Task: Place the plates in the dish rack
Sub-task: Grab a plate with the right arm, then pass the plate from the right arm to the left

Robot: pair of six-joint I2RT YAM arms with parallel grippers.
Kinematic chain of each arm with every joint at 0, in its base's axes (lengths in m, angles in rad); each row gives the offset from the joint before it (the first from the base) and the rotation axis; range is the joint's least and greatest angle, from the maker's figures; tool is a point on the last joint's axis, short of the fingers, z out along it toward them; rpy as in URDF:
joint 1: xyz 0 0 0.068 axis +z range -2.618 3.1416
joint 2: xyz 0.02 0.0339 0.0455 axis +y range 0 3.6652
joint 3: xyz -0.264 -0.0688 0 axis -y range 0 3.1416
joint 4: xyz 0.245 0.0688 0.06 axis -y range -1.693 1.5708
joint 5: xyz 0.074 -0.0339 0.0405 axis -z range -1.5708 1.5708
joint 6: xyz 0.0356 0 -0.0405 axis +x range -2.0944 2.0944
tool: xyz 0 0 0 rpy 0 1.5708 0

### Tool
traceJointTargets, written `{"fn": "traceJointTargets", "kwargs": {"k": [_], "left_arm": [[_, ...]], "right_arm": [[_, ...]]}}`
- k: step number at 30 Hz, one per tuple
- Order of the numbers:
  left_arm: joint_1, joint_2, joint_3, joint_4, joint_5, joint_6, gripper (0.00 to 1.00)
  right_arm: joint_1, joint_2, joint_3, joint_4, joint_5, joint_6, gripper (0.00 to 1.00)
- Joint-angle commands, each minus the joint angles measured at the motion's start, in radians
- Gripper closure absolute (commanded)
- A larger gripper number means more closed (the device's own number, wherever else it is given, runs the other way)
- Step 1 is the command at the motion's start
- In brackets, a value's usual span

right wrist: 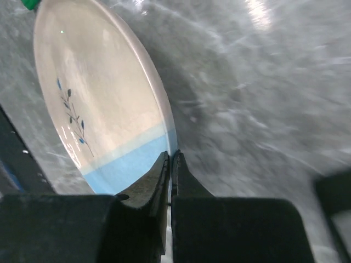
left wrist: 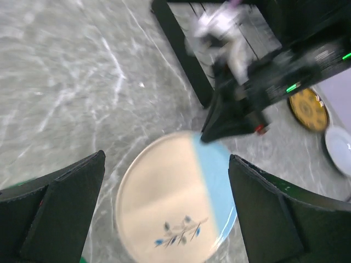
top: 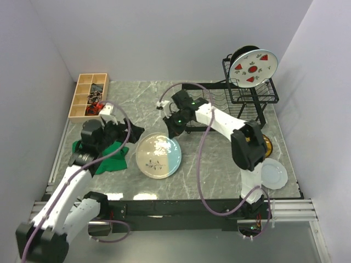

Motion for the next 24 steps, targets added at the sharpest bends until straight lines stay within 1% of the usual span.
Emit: {"fn": "traceJointTargets", "kwargs": {"k": [1, 2, 3, 4, 5, 6, 7, 8, 9, 10, 11, 12, 13, 15, 19, 21, 22, 24], "left_arm": [[0.104, 0.156, 0.013, 0.221, 0.381, 0.036, 0.01], [0.153, 0.246, 0.044, 0.225, 0.446, 0.022, 0.01], [0.175, 0.294, 0.061, 0.232, 0.586, -0.011, 0.0], [0.196, 0.343, 0.077, 0.238, 0.65, -0.032, 0.01], [0.226, 0.442, 0.111, 0.233, 0.702, -0.048, 0.03], [0.235, 0.492, 0.128, 0.224, 0.804, -0.062, 0.05], [0.237, 0.539, 0.146, 0.207, 0.836, -0.058, 0.05], [0.237, 0.625, 0.185, 0.134, 0.862, -0.037, 0.07], [0.237, 0.663, 0.202, 0.117, 0.889, 0.009, 0.08], [0.235, 0.732, 0.219, 0.062, 0.934, 0.031, 0.09], [0.232, 0.762, 0.258, 0.014, 0.934, 0.069, 0.09], [0.227, 0.788, 0.281, -0.099, 0.927, 0.158, 0.09], [0.215, 0.831, 0.304, -0.151, 0.887, 0.204, 0.09], [0.203, 0.868, 0.355, -0.253, 0.862, 0.295, 0.08], [0.165, 0.963, 0.409, -0.331, 0.874, 0.372, 0.09], [0.142, 0.99, 0.443, -0.371, 0.879, 0.462, 0.1], [0.114, 1.018, 0.456, -0.418, 0.874, 0.485, 0.11], [0.089, 1.04, 0.48, -0.449, 0.859, 0.529, 0.12]], "right_arm": [[-0.054, -0.134, -0.067, 0.084, 0.022, -0.098, 1.0], [-0.062, -0.147, -0.081, 0.104, 0.021, -0.103, 1.0], [-0.066, -0.168, -0.101, 0.111, 0.021, -0.115, 1.0], [-0.071, -0.179, -0.107, 0.116, 0.024, -0.119, 1.0], [-0.073, -0.196, -0.118, 0.133, 0.026, -0.127, 1.0], [-0.071, -0.205, -0.134, 0.144, 0.027, -0.129, 1.0], [-0.071, -0.211, -0.142, 0.154, 0.027, -0.132, 1.0], [-0.073, -0.225, -0.15, 0.173, 0.029, -0.132, 1.0], [-0.071, -0.228, -0.157, 0.18, 0.029, -0.133, 1.0], [-0.071, -0.231, -0.159, 0.188, 0.03, -0.136, 1.0], [-0.074, -0.239, -0.162, 0.199, 0.033, -0.138, 1.0], [-0.077, -0.24, -0.162, 0.2, 0.03, -0.139, 1.0], [-0.077, -0.243, -0.162, 0.203, 0.026, -0.143, 1.0], [-0.086, -0.246, -0.159, 0.207, 0.009, -0.15, 1.0], [-0.091, -0.246, -0.151, 0.207, -0.008, -0.169, 1.0], [-0.099, -0.237, -0.141, 0.2, -0.019, -0.176, 1.0], [-0.1, -0.234, -0.135, 0.197, -0.024, -0.178, 1.0], [-0.108, -0.225, -0.119, 0.196, -0.033, -0.173, 1.0]]}}
